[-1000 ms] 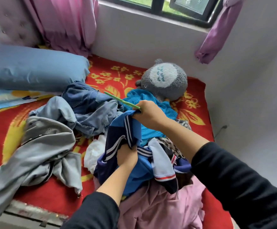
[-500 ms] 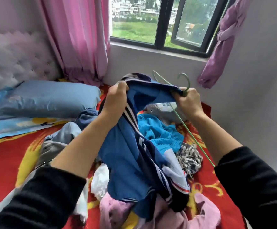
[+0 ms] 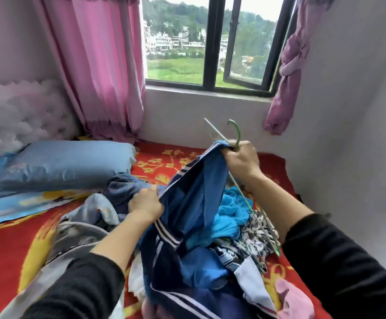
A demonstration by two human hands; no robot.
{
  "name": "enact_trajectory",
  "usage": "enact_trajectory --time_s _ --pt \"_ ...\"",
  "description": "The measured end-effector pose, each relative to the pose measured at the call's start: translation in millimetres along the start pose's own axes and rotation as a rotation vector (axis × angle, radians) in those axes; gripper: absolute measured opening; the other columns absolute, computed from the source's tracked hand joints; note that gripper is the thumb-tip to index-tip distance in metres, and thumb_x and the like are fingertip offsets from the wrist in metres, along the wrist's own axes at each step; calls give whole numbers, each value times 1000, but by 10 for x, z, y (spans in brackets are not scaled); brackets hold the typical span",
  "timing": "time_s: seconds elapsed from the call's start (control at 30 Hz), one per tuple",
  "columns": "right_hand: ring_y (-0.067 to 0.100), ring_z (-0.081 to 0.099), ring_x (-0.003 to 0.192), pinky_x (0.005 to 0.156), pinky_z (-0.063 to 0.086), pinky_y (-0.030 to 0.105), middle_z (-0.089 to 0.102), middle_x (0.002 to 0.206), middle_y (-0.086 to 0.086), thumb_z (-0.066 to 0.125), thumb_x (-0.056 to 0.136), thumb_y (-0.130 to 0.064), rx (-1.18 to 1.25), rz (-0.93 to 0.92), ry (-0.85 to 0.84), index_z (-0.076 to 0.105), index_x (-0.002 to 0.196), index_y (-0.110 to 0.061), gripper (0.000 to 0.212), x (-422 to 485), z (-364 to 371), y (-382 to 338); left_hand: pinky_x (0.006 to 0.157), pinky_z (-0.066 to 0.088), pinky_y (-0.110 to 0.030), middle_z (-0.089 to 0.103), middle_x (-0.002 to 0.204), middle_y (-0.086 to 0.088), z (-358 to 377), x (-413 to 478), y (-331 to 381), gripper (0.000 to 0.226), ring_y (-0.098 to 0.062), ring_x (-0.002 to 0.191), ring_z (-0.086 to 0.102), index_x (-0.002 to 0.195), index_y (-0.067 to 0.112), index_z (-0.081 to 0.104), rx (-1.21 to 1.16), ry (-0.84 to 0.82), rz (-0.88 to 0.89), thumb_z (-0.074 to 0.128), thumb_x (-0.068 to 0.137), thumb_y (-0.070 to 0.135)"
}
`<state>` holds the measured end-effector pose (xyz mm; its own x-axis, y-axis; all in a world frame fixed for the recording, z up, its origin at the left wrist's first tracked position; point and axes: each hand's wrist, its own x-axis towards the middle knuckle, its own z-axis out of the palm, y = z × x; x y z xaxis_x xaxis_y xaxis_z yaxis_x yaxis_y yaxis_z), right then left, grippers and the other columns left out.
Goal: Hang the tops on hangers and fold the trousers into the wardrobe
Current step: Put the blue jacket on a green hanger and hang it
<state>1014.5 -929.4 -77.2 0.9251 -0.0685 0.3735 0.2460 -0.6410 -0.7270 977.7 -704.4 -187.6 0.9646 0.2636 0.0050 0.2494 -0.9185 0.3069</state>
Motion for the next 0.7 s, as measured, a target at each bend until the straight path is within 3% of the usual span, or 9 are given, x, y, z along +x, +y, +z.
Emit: enact_trajectory --time_s 0.07,0.13,0.2,0.27,0.37,0.47,0.53,0.6,0.7 --pt "16 48 57 44 33 18 59 64 9 58 87 -17 40 21 4 69 76 -5 20 -50 38 22 89 47 -37 62 121 -15 321 -135 -189 32 -34 113 58 113 12 59 17 -104 -123 55 83 22" --pt "16 43 54 46 31 24 52 56 5 58 88 -18 60 47 22 60 63 -8 27 -32 4 33 89 48 -35 62 122 -15 576 -276 -386 37 -32 114 59 116 8 60 24 -219 -239 57 83 26" --pt "14 35 47 47 29 31 39 48 -2 57 87 -20 49 105 77 44 52 -11 39 19 -80 65 73 52 -29 65 116 -17 714 -352 -561 34 -30 104 64 111 5 62 -32 -330 -310 56 85 25" --pt "16 35 46 48 27 33 38 47 -3 56 87 -22 22 176 139 39 50 -13 42 72 -181 125 49 50 -24 68 96 -19 701 -278 -637 24 -30 82 68 101 -1 62 -259 -363 -382 55 87 17" --pt "23 37 55 50 27 32 38 52 -2 54 88 -21 32 287 234 39 52 -17 40 170 -331 249 60 57 -29 65 102 -24 271 15 -437 25 -28 82 69 115 -4 58 -784 -255 -422 52 94 9" --pt "24 43 67 62 30 31 47 59 4 53 91 -21 67 315 369 55 63 -10 30 275 -535 340 57 54 -23 66 76 -13 -551 176 71 14 -14 59 65 98 7 59 -1175 -256 -169 49 98 16" --pt "24 49 70 62 30 29 55 71 10 53 94 -23 64 246 483 65 83 0 28 334 -665 343 58 55 -25 66 72 -6 -1124 177 413 22 -14 61 63 92 9 62 -1265 -237 48 46 100 22" --pt "29 53 71 61 28 28 54 74 11 51 95 -21 91 141 599 64 87 3 29 385 -789 286 50 52 -20 67 68 2 -1640 160 675 27 -9 54 62 88 15 63 -1387 -241 200 39 100 15" --pt "40 60 85 60 29 29 61 85 26 48 94 -19 150 99 814 62 96 7 29 487 -970 159 64 54 -23 70 75 2 -2173 202 804 30 -11 63 66 80 17 71 -1471 -235 358 45 93 12"
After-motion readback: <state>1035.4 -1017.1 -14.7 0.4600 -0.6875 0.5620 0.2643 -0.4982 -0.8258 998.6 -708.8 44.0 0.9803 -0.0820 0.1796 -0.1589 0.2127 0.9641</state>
